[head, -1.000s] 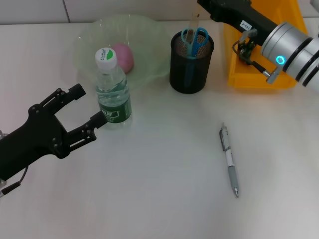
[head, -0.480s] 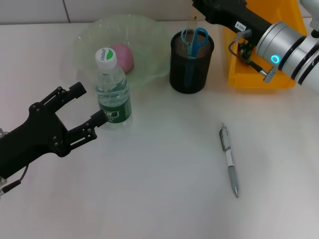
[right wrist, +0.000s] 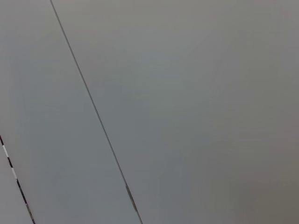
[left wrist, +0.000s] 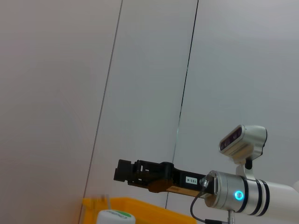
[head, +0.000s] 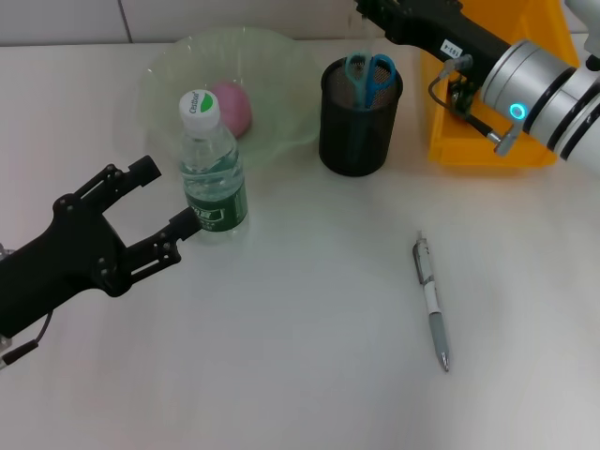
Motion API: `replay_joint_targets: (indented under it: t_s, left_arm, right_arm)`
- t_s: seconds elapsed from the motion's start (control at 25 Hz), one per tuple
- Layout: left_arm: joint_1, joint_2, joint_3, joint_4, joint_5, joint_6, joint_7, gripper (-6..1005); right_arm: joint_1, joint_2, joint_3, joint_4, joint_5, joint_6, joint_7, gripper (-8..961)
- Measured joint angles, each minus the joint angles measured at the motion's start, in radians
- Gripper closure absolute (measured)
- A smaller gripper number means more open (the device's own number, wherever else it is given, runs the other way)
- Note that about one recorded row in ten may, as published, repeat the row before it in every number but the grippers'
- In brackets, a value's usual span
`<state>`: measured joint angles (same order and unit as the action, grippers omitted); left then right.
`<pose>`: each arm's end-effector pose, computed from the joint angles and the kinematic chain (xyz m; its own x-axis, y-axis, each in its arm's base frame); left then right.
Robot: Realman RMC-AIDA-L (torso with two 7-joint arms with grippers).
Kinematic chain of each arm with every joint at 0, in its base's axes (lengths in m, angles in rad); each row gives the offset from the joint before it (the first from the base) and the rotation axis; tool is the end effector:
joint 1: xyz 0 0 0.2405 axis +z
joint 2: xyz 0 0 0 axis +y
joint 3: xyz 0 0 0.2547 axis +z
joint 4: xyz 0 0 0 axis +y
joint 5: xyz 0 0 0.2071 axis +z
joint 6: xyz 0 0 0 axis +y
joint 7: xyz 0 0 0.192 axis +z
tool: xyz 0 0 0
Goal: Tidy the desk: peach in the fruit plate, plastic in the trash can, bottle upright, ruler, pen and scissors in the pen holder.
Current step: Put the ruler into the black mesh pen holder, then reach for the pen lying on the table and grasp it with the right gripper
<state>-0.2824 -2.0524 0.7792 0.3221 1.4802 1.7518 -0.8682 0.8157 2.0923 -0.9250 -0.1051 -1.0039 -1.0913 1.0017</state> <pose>-0.2639 0.2677 -0.0233 0.5592 0.0738 0.8258 0.4931 -0.8303 -0.2597 0.1724 0.4515 -0.0639 0.4595 -0.2184 -0.8609 -0.7437 -0.6245 -0.2385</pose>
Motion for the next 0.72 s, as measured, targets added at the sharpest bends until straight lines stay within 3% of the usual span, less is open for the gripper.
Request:
replay_joint_targets:
  t_s: [0.2,0.32,0.4,0.52,0.72]
  left_arm:
    - [0.002,0.000,0.000,-0.002,0.000,0.002,0.000,139]
    - [0.004,0.003,-0.002,-0.005,0.000,0.007,0.000,139]
    - [0.004,0.004,-0.003,-0.005,0.000,0.007,0.000,139]
    - [0.005,0.005,-0.004,-0.005,0.000,0.008,-0.004,139]
    - [0.003,0.005,-0.002,-0.002,0.000,0.005,-0.010,139]
  right_arm:
    - [-0.025,-0.005,-0.002,-0.029,-0.006,-0.074,0.025,436]
    - [-0.095,-0.020,-0.040,-0.172,-0.089,-0.135,0.156,438]
    - [-0.163,-0.032,-0.075,-0.350,-0.214,-0.148,0.327,438]
    - [-0.259,-0.041,-0.095,-0.715,-0.505,-0.196,0.637,439]
    - [-0.301,-0.019,-0.093,-1.269,-1.069,-0.421,1.156,441]
